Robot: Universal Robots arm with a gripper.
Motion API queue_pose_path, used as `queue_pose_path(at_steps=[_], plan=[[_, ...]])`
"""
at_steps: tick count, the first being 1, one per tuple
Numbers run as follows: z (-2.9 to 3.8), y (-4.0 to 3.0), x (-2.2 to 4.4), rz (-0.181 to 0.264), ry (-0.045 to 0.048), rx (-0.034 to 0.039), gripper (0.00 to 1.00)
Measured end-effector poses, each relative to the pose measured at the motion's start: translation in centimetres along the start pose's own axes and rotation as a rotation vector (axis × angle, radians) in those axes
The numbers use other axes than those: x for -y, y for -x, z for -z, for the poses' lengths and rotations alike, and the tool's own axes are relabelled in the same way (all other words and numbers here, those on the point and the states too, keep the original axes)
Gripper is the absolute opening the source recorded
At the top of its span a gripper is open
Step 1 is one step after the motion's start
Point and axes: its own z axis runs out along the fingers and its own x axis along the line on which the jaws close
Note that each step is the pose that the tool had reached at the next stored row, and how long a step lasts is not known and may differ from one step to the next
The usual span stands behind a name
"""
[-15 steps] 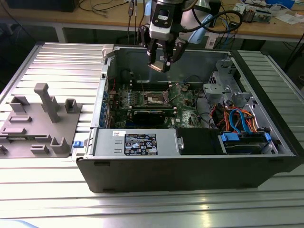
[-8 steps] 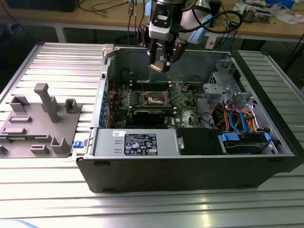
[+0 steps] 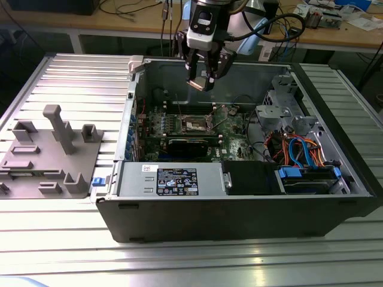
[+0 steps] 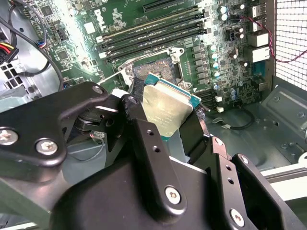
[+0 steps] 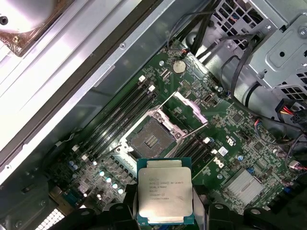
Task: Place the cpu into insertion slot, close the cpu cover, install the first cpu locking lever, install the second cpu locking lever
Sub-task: 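Place the cpu into insertion slot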
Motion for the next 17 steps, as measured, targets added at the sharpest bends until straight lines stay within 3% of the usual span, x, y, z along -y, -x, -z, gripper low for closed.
queue_pose_path(at_steps=[17], plan=[[0.0, 0.0, 0.0, -0.03, -0.0004, -0.0017, 0.54]])
